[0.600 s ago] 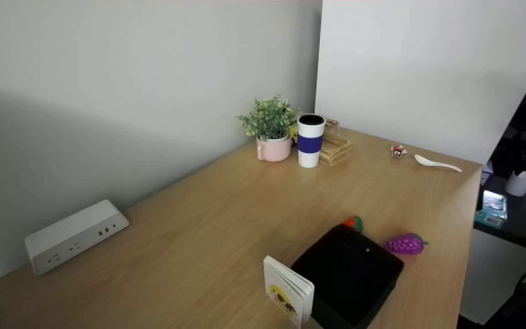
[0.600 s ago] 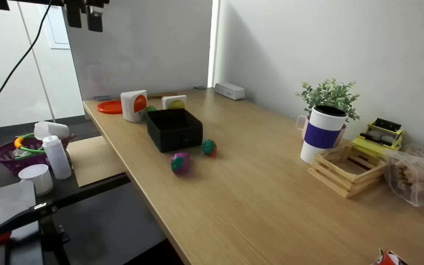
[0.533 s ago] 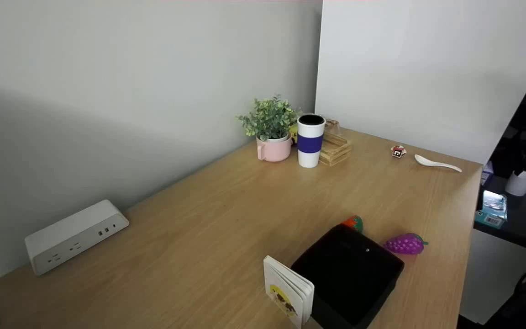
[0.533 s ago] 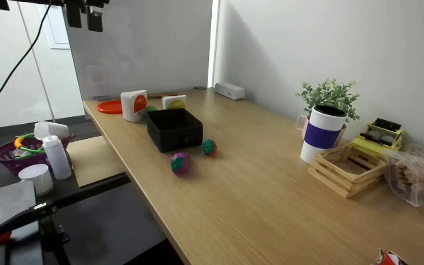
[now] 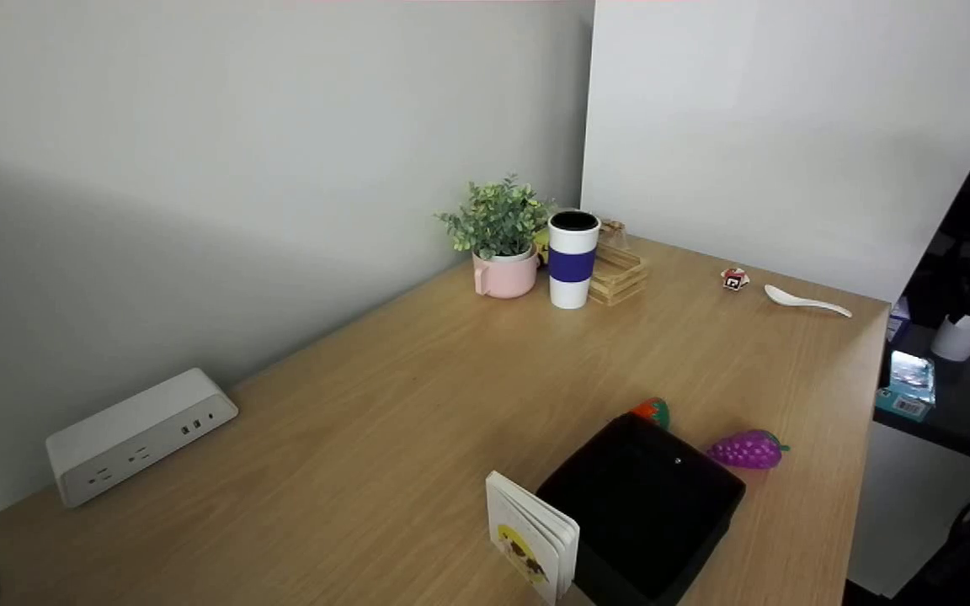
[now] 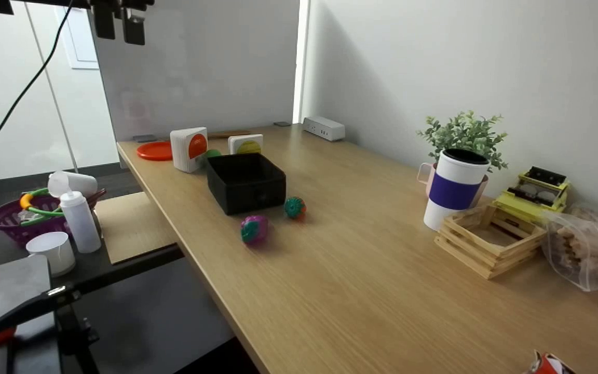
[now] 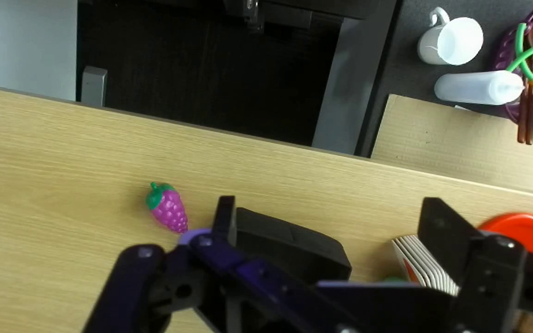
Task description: Put the plastic grapes and strawberry in the box respectively
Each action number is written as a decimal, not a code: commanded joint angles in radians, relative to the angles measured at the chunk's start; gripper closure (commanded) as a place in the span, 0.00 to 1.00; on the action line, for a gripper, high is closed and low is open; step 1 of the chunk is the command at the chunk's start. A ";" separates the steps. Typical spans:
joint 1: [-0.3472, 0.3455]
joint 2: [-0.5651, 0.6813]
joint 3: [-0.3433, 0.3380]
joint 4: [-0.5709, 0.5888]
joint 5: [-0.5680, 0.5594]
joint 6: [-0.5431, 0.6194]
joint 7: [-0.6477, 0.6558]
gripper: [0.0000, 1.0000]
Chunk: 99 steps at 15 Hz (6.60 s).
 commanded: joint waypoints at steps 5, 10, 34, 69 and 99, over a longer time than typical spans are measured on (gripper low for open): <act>-0.054 0.040 -0.027 0.038 -0.055 0.096 0.045 0.00; -0.132 0.136 -0.090 0.065 -0.086 0.223 0.099 0.00; -0.157 0.478 -0.247 0.154 0.202 0.147 -0.266 0.00; -0.172 0.721 -0.220 0.220 -0.024 0.261 -0.258 0.00; -0.187 0.885 -0.215 0.279 -0.106 0.142 -0.371 0.00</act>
